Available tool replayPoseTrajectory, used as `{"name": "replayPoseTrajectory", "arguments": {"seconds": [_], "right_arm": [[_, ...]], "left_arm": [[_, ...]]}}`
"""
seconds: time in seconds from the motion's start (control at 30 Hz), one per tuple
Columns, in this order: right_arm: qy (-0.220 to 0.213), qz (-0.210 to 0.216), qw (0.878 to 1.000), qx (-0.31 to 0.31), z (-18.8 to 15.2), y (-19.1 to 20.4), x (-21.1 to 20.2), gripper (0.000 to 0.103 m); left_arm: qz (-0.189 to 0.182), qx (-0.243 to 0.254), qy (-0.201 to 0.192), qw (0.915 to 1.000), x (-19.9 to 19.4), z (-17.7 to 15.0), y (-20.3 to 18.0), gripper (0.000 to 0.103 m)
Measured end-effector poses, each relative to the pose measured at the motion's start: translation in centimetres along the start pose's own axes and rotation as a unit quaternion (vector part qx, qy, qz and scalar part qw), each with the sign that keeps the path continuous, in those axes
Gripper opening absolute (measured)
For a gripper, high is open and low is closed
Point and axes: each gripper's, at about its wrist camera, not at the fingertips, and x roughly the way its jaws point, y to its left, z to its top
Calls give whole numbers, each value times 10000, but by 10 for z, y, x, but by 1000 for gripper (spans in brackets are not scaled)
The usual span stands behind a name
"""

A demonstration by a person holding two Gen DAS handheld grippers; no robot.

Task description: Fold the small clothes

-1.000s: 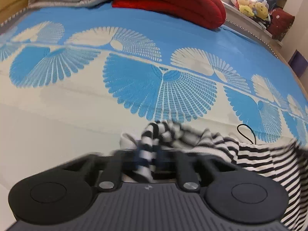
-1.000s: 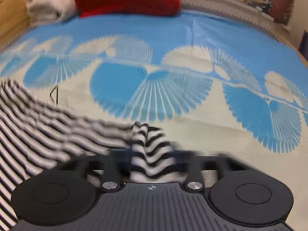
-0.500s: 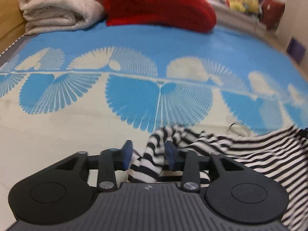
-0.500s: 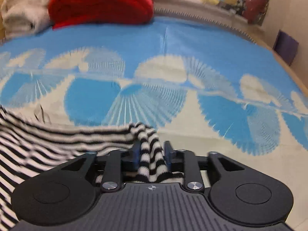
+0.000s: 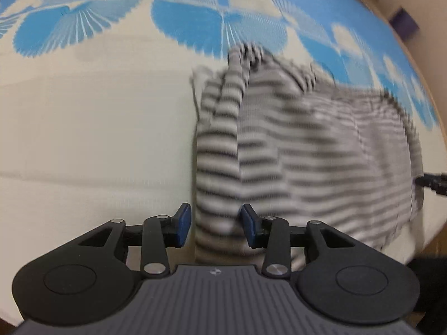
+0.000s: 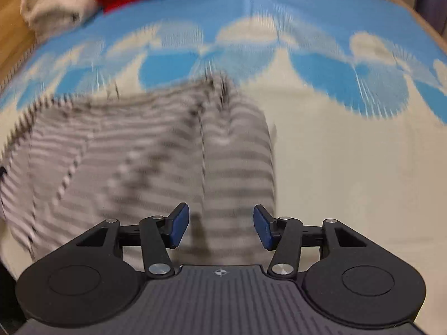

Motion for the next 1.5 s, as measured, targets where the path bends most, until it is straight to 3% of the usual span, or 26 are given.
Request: {"name": "replayPoseTrajectory", "arguments": {"seconds": [0.13,0.33,0.37,0.4,0.47,0.57,0.63,0.7,0.83,0.9,0.97,1.07,1.13,1.23,1.33,1.4,1.43,1.47,1.5], "right_arm": [[464,-69,9989,46,-27,-4,6,57],[494,78,9982,320,-38,-6,3,54],[485,124,9981,362,-37,-7,3,43],[459,210,9980,376,-37,-6,2,34],[313,332,9982,377,-32,-10,-3,12],[-175,650,9955,671,-26,-21,-29,10],[-489,874,9904,952,-25,-31,-50,9],[-496,761,9921,868,-30,-33,-59,9],[372,364,9957,767,-43,-33,-24,8],[583,227,9957,688,-44,-30,-10,8],[673,135,9948,745,-44,-29,-1,9],[499,29,9960,737,-38,-26,-6,15],[126,-245,9986,459,-34,-17,-17,21],[-304,-252,9991,164,-30,-8,-26,24],[-299,73,9995,-110,-31,1,-21,24],[112,-144,9992,-351,-35,7,-3,27],[436,-391,9973,-435,-38,7,10,27],[618,-500,9959,-431,-40,5,17,35],[621,-538,9960,-356,-39,2,19,40]], "left_arm": [[185,352,386,9985,10,-26,-1,49],[224,576,546,9966,19,-41,-6,47],[246,624,544,9963,19,-41,-7,41],[196,648,535,9963,19,-40,-8,25],[82,731,462,9962,14,-38,-11,2],[-78,846,116,9963,-8,-39,-13,1],[-227,761,-157,9967,-27,-41,-7,1],[-75,608,-160,9980,-32,-46,0,0],[339,725,441,9958,-11,-58,3,1],[469,1048,567,9918,-4,-60,-11,1],[506,1071,578,9913,-4,-55,-18,1],[392,897,155,9951,-20,-42,-24,4],[194,809,-162,9964,-31,-35,-27,9],[-18,1029,-252,9944,-32,-28,-42,9],[-187,1380,14,9903,-17,-32,-60,13],[6,1567,385,9869,4,-36,-70,30],[226,1644,576,9844,18,-37,-74,34],[386,1695,737,9820,26,-40,-76,37],[443,1724,827,9806,31,-40,-76,37]]}}
